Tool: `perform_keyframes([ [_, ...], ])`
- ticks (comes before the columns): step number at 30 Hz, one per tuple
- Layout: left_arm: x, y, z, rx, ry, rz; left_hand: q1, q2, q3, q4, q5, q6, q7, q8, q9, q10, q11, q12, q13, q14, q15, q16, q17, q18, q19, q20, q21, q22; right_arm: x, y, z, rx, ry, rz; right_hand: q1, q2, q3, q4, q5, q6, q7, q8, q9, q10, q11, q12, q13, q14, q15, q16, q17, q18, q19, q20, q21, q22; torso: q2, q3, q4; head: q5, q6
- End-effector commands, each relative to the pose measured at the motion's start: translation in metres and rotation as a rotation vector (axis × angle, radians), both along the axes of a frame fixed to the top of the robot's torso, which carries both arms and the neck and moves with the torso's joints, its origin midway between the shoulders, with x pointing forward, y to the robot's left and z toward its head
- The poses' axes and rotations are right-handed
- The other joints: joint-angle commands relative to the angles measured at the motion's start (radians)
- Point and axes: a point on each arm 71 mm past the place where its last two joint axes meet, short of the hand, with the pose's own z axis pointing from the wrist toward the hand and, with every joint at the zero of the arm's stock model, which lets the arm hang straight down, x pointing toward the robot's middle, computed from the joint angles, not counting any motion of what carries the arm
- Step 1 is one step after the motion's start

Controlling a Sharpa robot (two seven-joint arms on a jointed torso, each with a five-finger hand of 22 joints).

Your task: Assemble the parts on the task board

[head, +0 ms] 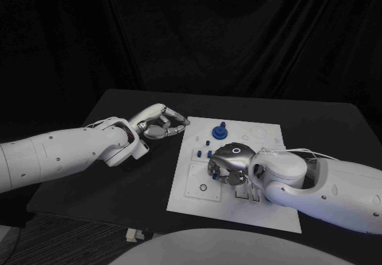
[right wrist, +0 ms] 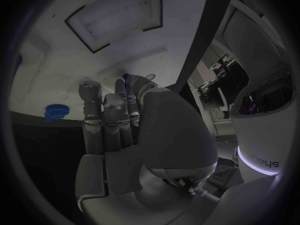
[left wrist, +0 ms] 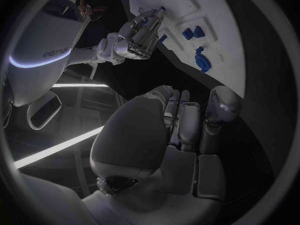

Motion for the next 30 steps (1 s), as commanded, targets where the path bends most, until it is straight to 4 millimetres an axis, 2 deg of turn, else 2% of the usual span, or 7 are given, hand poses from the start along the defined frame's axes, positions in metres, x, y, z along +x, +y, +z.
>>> perform_keyframes([
  [1, -0.0006, -0.0020, -0.0002, -0.008, 0.003, -0.011, 0.011, -0.002, 0.006, 0.002, 0.006, 0.000, 0.006, -0.002, -0.001, 0.007, 0.003, 0.001, -0.001, -0.004, 0.005, -0.006, -0.001, 0.012, -0.006, -0.002, -0.005, 0.122, -0.0010, -0.0001, -0.0028, -0.024, 0.009, -0.003, -0.013, 0.002, 0.000, -0.005, -0.010, -0.018, -0.004, -0.010, -0.003, -0.016, 0.000, -0.007, -0.001, -0.010, -0.003, -0.006, -0.004, 0.013, -0.009, -0.001, -0.009, 0.082, 0.001, 0.0002, 0.0005, -0.001, 0.000],
  [8, -0.0005, -0.0022, -0.0004, -0.008, 0.004, -0.012, 0.012, -0.002, 0.008, 0.002, 0.006, 0.000, 0.006, -0.003, -0.001, 0.008, 0.004, 0.001, -0.001, -0.006, 0.006, -0.006, -0.002, 0.013, -0.008, 0.000, -0.006, 0.121, -0.0010, -0.0005, -0.0042, -0.031, 0.012, -0.008, -0.021, 0.002, -0.001, -0.003, -0.026, -0.031, -0.016, -0.016, -0.003, -0.033, 0.003, -0.007, 0.001, -0.018, -0.004, -0.010, -0.010, 0.015, -0.019, -0.002, -0.026, 0.079, 0.001, 0.0003, 0.0003, -0.001, 0.000],
  [22, -0.0005, -0.0029, -0.0009, -0.007, 0.009, -0.014, 0.012, -0.002, 0.008, 0.002, 0.006, 0.000, 0.006, -0.003, -0.001, 0.008, 0.004, 0.001, -0.001, -0.006, 0.006, -0.006, -0.002, 0.013, -0.008, 0.000, -0.006, 0.121, -0.0012, -0.0019, -0.0052, -0.037, 0.012, -0.023, -0.034, 0.000, -0.007, 0.000, -0.064, -0.040, -0.025, -0.020, -0.001, -0.048, 0.004, 0.004, 0.010, -0.028, -0.003, -0.016, -0.019, 0.018, -0.030, -0.001, -0.047, 0.074, 0.000, 0.0000, -0.0001, -0.002, 0.000],
  [24, -0.0004, -0.0031, -0.0010, -0.007, 0.009, -0.014, 0.012, -0.002, 0.008, 0.002, 0.006, 0.000, 0.006, -0.003, -0.001, 0.008, 0.004, 0.001, -0.001, -0.006, 0.006, -0.006, -0.002, 0.013, -0.008, 0.000, -0.006, 0.121, -0.0008, -0.0029, -0.0053, -0.046, 0.004, -0.030, -0.048, -0.005, -0.013, 0.009, -0.094, -0.067, -0.035, -0.033, -0.005, -0.067, 0.009, 0.002, 0.011, -0.037, 0.000, -0.025, -0.029, 0.019, -0.039, 0.001, -0.066, 0.070, 0.000, 0.0001, -0.0001, -0.003, 0.000],
  [27, -0.0005, -0.0032, -0.0011, -0.008, 0.010, -0.015, 0.012, -0.002, 0.008, 0.002, 0.006, 0.000, 0.006, -0.003, -0.001, 0.008, 0.004, 0.001, -0.001, -0.006, 0.006, -0.006, -0.002, 0.013, -0.008, 0.000, -0.006, 0.121, -0.0006, -0.0052, -0.0041, -0.047, -0.019, -0.037, -0.084, -0.020, -0.043, 0.036, -0.170, -0.145, -0.064, -0.069, -0.019, -0.130, 0.018, 0.002, 0.017, -0.062, 0.011, -0.048, -0.055, 0.027, -0.065, 0.010, -0.127, 0.057, 0.000, 0.0003, 0.0002, -0.003, 0.000],
  [28, -0.0005, -0.0032, -0.0011, -0.008, 0.010, -0.015, 0.012, -0.002, 0.008, 0.002, 0.006, 0.000, 0.006, -0.003, -0.001, 0.008, 0.004, 0.001, -0.001, -0.006, 0.006, -0.006, -0.002, 0.013, -0.008, 0.000, -0.006, 0.121, -0.0005, -0.0064, -0.0032, -0.042, -0.028, -0.041, -0.087, -0.022, -0.051, 0.040, -0.178, -0.158, -0.067, -0.074, -0.023, -0.143, 0.020, 0.006, 0.020, -0.067, 0.012, -0.052, -0.061, 0.028, -0.069, 0.012, -0.141, 0.054, 0.000, 0.0003, 0.0002, -0.003, 0.000],
  [30, -0.0005, -0.0031, -0.0012, -0.008, 0.010, -0.015, 0.013, -0.001, 0.009, 0.001, 0.007, 0.000, 0.007, -0.003, -0.001, 0.008, 0.005, 0.000, -0.001, -0.006, 0.007, -0.006, -0.002, 0.013, -0.008, 0.001, -0.005, 0.121, -0.0007, -0.0092, -0.0009, -0.024, -0.045, -0.048, -0.097, -0.026, -0.090, 0.061, -0.211, -0.225, -0.097, -0.104, -0.040, -0.202, 0.024, 0.011, 0.029, -0.086, 0.016, -0.068, -0.080, 0.033, -0.086, 0.017, -0.185, 0.045, 0.000, 0.0002, 0.0002, -0.003, 0.000],
])
